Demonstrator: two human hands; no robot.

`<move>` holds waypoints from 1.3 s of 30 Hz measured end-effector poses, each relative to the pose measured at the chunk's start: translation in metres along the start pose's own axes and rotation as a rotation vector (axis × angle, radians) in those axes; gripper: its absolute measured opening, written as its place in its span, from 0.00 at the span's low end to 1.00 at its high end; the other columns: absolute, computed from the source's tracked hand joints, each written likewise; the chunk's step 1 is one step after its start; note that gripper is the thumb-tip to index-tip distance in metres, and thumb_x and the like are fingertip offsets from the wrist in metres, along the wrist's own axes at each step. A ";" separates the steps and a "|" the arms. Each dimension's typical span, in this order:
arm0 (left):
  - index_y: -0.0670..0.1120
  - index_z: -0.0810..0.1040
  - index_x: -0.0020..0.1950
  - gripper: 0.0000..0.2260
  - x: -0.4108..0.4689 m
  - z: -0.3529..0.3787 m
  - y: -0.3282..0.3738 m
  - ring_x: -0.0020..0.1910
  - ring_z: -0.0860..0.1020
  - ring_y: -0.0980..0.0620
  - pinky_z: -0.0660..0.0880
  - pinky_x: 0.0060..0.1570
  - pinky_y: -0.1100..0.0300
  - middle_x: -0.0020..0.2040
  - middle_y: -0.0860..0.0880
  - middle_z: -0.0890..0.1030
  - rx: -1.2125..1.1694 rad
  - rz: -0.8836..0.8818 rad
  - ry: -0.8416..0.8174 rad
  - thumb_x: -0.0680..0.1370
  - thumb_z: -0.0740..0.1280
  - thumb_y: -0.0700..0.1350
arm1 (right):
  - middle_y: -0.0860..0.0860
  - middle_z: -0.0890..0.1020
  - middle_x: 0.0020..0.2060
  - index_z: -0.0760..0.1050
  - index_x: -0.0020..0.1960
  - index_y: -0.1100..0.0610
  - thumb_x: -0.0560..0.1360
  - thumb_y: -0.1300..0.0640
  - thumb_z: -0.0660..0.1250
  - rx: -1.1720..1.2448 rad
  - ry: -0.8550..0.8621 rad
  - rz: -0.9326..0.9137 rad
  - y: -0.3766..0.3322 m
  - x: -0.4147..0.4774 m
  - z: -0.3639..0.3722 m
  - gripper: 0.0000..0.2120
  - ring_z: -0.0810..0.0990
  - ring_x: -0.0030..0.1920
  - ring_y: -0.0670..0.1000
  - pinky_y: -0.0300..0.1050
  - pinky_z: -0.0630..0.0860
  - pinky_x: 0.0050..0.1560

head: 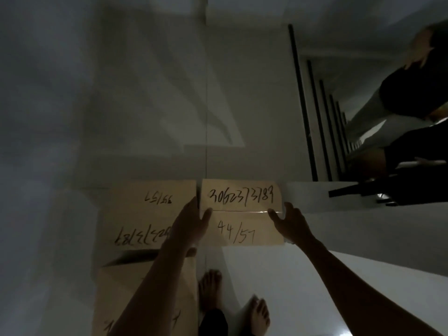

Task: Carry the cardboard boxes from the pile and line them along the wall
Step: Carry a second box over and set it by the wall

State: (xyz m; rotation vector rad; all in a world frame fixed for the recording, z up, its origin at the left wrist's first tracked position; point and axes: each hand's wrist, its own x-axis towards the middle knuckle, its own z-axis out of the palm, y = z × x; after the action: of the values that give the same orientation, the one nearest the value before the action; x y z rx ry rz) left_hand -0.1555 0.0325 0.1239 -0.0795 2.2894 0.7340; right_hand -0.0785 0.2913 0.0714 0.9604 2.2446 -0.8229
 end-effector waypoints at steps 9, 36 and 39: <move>0.43 0.61 0.76 0.28 0.127 0.106 -0.057 0.69 0.72 0.42 0.72 0.66 0.48 0.72 0.41 0.71 -0.139 -0.063 -0.004 0.79 0.64 0.51 | 0.63 0.74 0.66 0.59 0.75 0.60 0.77 0.44 0.71 0.105 0.055 0.139 0.051 0.104 0.074 0.36 0.78 0.63 0.66 0.54 0.80 0.56; 0.47 0.68 0.71 0.29 -0.175 -0.126 0.059 0.64 0.76 0.43 0.74 0.59 0.47 0.66 0.45 0.78 -0.471 -0.047 0.373 0.72 0.74 0.46 | 0.56 0.78 0.68 0.67 0.74 0.56 0.70 0.42 0.77 0.379 0.229 0.045 -0.103 -0.187 -0.136 0.39 0.77 0.67 0.60 0.51 0.76 0.61; 0.50 0.68 0.71 0.30 -0.266 -0.164 0.046 0.61 0.78 0.42 0.77 0.60 0.43 0.65 0.45 0.79 -0.520 -0.101 0.449 0.72 0.74 0.50 | 0.57 0.79 0.66 0.67 0.73 0.57 0.71 0.39 0.75 0.288 0.218 -0.065 -0.131 -0.272 -0.152 0.38 0.78 0.64 0.61 0.54 0.77 0.60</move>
State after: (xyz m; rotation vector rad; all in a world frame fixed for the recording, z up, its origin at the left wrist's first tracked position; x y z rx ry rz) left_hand -0.0730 -0.0551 0.4156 -0.6535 2.4146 1.3484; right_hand -0.0568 0.2100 0.3991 1.1614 2.3944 -1.1426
